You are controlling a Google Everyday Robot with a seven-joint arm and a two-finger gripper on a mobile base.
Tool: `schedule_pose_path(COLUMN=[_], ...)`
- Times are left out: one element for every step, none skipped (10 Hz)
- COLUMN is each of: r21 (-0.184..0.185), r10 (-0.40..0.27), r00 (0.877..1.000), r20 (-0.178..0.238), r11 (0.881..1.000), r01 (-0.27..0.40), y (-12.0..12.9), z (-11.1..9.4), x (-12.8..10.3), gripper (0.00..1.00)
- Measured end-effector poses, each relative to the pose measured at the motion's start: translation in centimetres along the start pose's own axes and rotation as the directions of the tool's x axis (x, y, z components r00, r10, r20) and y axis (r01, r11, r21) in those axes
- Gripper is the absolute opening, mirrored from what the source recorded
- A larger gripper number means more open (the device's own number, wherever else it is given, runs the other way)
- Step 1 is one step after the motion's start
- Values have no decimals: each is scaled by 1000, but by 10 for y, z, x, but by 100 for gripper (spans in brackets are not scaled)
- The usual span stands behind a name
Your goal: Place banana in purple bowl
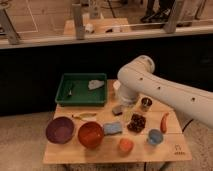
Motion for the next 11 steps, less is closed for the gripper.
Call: schedule_pose_path(r21=[0,1,-2,-6,-10,-14,-19,-25,-31,-37,-48], r10=[-2,-1,-19,-40,-62,-87,-112,-138,-163,-176,-182], r00=[1000,1000,999,997,994,990,984,977,969,962,954], r20=[1,7,30,59,88,115,141,163,188,210,237], r11=[1000,1000,1000,999,998,996,993,989,985,981,979], r01=[2,1,19,41,63,90,116,144,171,188,198], y=[0,-1,-3,-8,-15,-23,-31,-36,-41,-46,-52], z=[0,0,3,6,11,16,22,28,35,42,53], x=[-1,-2,-8,-21,-39,-59,-84,-108,-134,-154,-175], gripper=[80,80,80,80,80,79,75,75,78,78,78])
